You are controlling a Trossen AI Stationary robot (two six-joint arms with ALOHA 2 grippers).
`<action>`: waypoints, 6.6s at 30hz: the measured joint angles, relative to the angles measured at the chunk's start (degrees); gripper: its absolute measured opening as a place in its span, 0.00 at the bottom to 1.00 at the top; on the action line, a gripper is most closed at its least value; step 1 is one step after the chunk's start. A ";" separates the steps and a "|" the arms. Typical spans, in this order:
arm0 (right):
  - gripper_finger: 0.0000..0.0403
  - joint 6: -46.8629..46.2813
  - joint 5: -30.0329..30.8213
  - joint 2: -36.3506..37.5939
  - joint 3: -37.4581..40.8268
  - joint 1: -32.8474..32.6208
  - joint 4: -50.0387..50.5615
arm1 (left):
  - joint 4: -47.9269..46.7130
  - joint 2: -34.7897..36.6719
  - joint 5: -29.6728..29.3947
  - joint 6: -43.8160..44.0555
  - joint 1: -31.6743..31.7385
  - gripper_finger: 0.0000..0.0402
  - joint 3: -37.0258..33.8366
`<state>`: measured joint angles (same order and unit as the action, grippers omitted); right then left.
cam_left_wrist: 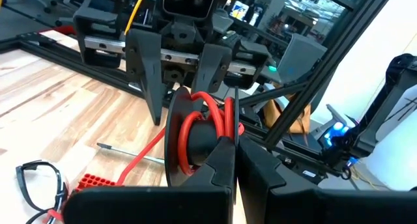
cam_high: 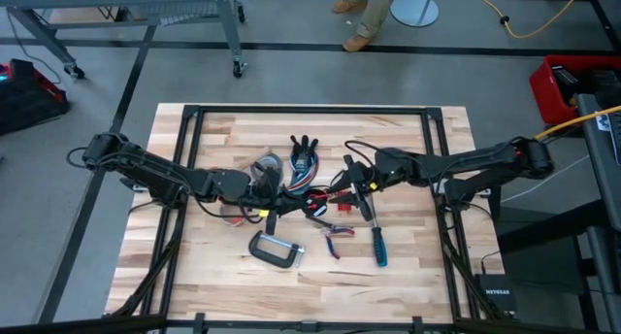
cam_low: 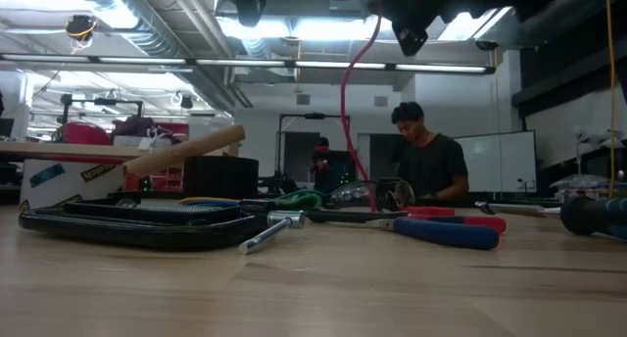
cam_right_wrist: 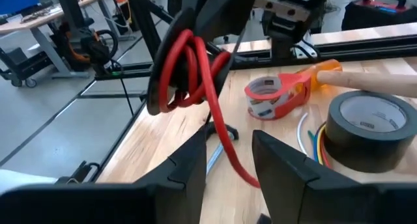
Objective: Coil cords
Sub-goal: Uncoil the red wire from the black spool
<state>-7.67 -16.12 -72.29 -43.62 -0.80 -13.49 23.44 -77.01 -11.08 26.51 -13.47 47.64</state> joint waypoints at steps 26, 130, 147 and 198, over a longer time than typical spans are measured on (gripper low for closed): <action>0.02 7.34 3.56 -1.72 -7.93 0.07 -0.12 | 3.42 -0.03 8.86 2.98 0.02 0.00 0.04; 0.02 6.56 32.09 13.10 -10.34 2.72 27.68 | 21.73 0.22 38.12 -3.95 -4.57 0.00 0.02; 0.02 2.71 -0.99 -4.30 -10.29 5.00 47.40 | 29.39 0.35 16.75 -40.36 -5.01 0.00 0.00; 0.02 -8.51 21.82 9.11 -10.32 -13.42 46.76 | -61.03 41.50 1.00 28.38 0.81 0.00 -0.27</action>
<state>-16.18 5.70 -63.17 -53.93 -14.22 33.27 -37.59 -35.51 -10.08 54.89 -12.67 47.36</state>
